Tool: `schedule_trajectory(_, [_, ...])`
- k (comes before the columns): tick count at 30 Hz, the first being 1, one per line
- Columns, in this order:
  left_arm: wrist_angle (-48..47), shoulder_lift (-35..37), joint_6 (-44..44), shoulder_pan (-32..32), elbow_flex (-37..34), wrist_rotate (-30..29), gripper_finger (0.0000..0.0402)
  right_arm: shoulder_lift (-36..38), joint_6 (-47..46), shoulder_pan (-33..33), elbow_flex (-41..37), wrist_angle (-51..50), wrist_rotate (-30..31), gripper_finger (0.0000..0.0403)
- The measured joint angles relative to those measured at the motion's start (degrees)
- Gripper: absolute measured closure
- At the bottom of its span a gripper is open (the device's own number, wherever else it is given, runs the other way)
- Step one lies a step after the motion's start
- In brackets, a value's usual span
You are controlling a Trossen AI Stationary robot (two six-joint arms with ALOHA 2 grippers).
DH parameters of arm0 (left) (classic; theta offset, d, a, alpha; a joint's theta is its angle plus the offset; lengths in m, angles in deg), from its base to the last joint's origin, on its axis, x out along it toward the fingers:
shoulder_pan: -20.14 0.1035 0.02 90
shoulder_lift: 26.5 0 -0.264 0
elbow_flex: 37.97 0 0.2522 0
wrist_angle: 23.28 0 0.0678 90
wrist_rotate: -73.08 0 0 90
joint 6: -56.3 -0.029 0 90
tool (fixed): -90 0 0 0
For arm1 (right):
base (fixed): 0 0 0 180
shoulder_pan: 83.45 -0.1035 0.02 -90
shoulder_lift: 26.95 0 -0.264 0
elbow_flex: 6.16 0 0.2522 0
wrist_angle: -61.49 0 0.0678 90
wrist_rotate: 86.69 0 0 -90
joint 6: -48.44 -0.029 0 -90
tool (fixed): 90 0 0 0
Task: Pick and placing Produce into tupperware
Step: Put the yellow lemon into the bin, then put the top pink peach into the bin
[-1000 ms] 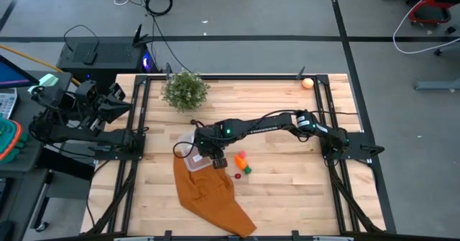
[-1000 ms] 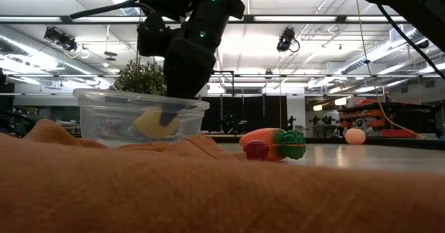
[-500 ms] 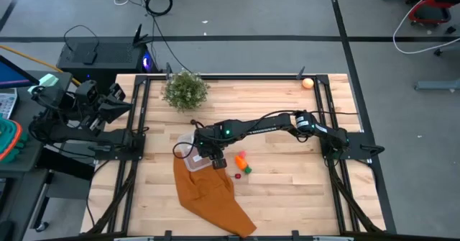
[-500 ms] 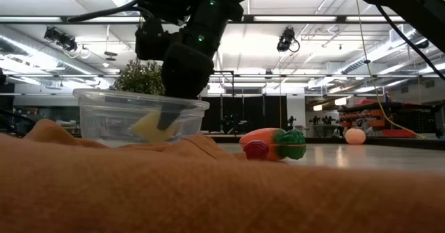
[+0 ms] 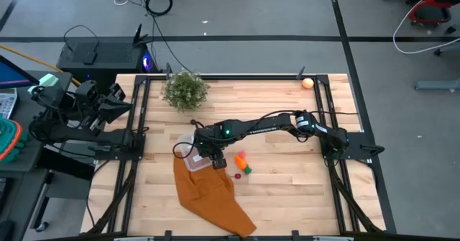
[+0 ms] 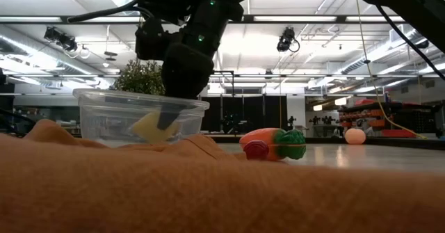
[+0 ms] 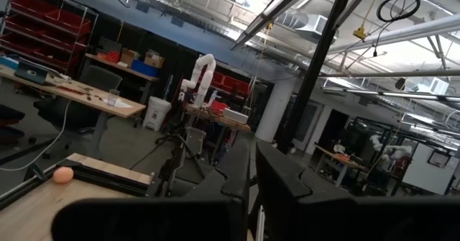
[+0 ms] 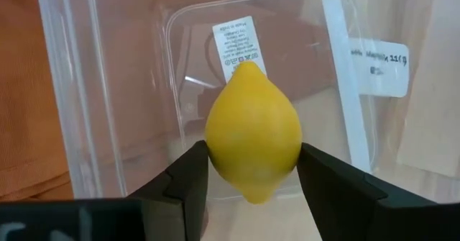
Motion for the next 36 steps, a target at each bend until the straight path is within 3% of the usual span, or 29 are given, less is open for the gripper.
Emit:
schedule_trajectory(9, [0.00, 0.00, -0.10, 0.00, 0.00, 0.01, 0.0363, 0.00, 0.00, -0.02, 0.02, -1.19, 0.00, 0.0207])
schedule_trajectory(18, [-0.02, 0.00, -0.10, 0.00, 0.00, 0.01, 0.0367, 0.00, 0.00, -0.02, 0.34, -1.79, 0.27, 0.0206])
schedule_trajectory(30, [-0.09, 0.00, -0.34, 0.00, 0.00, -0.01, 0.0359, 0.00, -0.19, -0.04, 15.70, -13.40, 2.28, 0.0206])
schedule_trajectory(36, [-0.13, 0.00, -1.23, 0.00, 0.00, 0.01, 0.0360, 3.67, -8.74, 0.09, 15.54, -19.22, 3.33, 0.0206])
